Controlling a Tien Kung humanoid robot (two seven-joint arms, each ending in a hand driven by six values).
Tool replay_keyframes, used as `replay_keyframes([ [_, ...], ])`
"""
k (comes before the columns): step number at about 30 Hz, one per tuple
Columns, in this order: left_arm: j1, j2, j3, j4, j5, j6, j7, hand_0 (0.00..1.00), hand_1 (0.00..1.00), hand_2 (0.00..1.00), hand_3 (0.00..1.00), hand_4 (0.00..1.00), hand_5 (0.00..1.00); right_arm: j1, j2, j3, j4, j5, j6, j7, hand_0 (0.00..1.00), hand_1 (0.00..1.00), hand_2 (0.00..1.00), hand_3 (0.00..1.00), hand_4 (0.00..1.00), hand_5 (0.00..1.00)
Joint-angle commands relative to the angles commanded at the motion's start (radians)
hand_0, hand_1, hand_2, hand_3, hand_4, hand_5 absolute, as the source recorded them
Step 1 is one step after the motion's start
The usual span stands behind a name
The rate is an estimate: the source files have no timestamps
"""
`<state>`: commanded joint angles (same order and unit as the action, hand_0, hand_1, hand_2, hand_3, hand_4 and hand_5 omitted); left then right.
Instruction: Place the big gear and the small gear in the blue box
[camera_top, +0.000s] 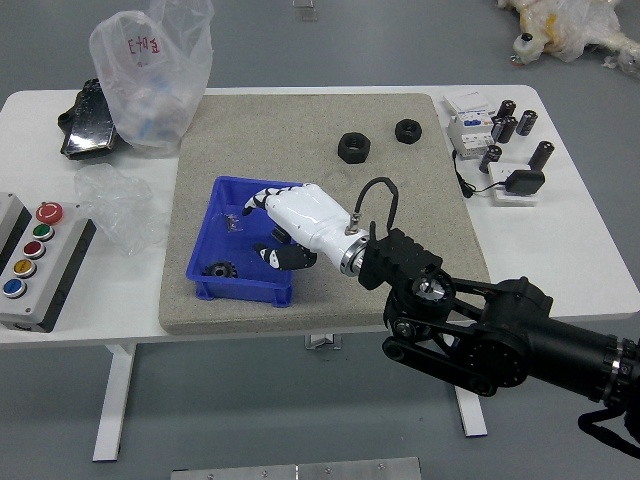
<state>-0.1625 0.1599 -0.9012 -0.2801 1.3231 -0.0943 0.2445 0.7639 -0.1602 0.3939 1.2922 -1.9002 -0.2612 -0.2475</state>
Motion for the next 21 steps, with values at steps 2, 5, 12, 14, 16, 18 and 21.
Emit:
replay_keyframes([
  [2,0.001,-0.001,0.000,0.000,-0.001,0.000,0.000,0.667,0.586,0.572,0.649,0.732,0.371,-0.017,-0.021,0.042,0.026,0.048,-0.019,0.022,0.328,0.649,0.773,0.749,0.685,0.216],
  [5,0.003,-0.001,0.002,0.000,-0.004,0.001,0.000,0.667,0.586,0.572,0.649,0.732,0.371,-0.056,-0.062,0.123,0.052,0.131,-0.046,0.063,0.335,0.611,0.720,0.712,0.711,0.243],
  [12,0.007,0.000,0.013,0.003,-0.019,0.007,-0.007,0.666,0.586,0.572,0.650,0.732,0.371,-0.184,-0.158,0.327,0.047,0.351,-0.048,0.198,0.382,0.607,0.684,0.685,0.735,0.280],
  [14,0.008,0.000,0.017,0.003,-0.024,0.009,-0.009,0.666,0.586,0.572,0.650,0.732,0.371,-0.227,-0.179,0.386,0.048,0.423,-0.032,0.245,0.382,0.607,0.684,0.685,0.735,0.280],
  [16,0.010,0.000,0.018,0.004,-0.027,0.011,-0.010,0.666,0.586,0.572,0.650,0.732,0.371,-0.268,-0.194,0.441,0.052,0.493,-0.017,0.291,0.382,0.607,0.684,0.685,0.735,0.280],
  [18,0.011,-0.001,0.017,0.005,-0.026,0.011,-0.010,0.666,0.586,0.572,0.649,0.732,0.371,-0.310,-0.204,0.492,0.055,0.559,-0.002,0.336,0.647,0.648,0.684,0.675,0.771,0.380],
  [21,0.013,-0.002,0.016,0.006,-0.025,0.012,-0.011,0.666,0.586,0.572,0.649,0.732,0.371,-0.367,-0.211,0.556,0.064,0.643,0.021,0.396,0.647,0.648,0.684,0.675,0.771,0.380],
])
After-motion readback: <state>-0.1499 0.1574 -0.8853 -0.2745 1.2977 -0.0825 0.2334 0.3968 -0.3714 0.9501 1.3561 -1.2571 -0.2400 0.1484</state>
